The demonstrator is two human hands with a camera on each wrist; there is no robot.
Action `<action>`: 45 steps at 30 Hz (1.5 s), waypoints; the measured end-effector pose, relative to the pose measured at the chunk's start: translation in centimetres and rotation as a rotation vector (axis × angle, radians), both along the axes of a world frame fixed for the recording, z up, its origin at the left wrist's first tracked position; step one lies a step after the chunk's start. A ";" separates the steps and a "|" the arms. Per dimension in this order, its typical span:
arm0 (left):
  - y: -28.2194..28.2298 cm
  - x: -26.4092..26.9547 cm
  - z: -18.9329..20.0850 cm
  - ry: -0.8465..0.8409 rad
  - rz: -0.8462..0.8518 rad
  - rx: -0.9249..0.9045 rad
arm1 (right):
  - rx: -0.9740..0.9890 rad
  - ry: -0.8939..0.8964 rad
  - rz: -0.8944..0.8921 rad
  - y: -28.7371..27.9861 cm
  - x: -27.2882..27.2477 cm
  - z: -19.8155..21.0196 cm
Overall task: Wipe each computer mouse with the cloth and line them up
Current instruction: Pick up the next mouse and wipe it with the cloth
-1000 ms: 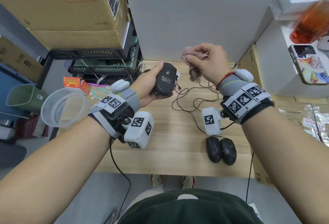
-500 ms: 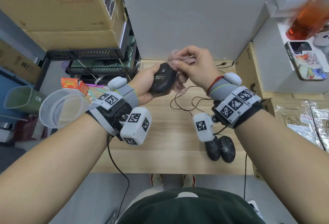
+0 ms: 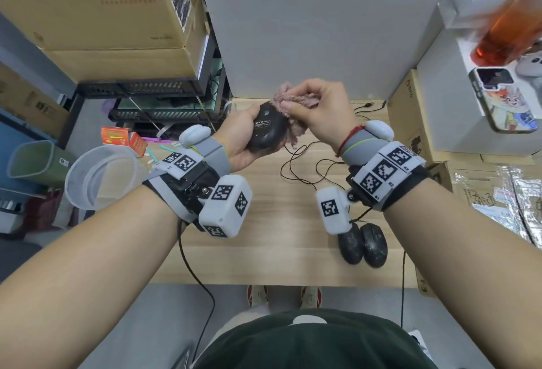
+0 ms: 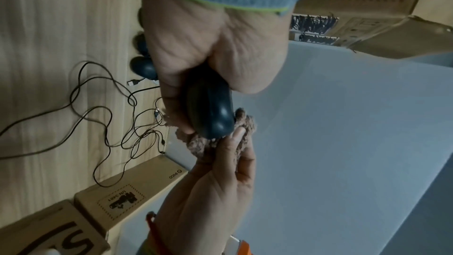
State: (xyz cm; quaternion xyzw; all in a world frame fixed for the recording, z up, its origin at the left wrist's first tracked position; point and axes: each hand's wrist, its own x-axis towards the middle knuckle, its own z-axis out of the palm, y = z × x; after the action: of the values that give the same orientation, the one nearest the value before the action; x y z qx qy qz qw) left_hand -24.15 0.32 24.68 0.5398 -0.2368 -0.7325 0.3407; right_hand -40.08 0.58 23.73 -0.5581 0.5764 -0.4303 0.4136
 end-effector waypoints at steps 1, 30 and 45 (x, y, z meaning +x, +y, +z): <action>0.0 -0.1 0.0 0.008 0.010 0.010 | 0.000 0.015 -0.025 0.0 0.0 -0.1; 0.5 0.9 -1.9 -0.345 -0.298 -0.140 | 0.089 0.084 -0.004 -0.7 -2.1 -3.4; 0.7 1.5 -0.5 -0.181 -0.283 -0.012 | 0.218 -0.294 0.291 1.5 -1.6 -1.9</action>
State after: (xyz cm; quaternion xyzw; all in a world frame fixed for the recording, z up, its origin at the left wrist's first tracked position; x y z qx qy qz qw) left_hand -22.69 1.01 24.20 0.5626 -0.3445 -0.7203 0.2145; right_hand -41.71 2.11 21.80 -0.5185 0.4664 -0.3779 0.6089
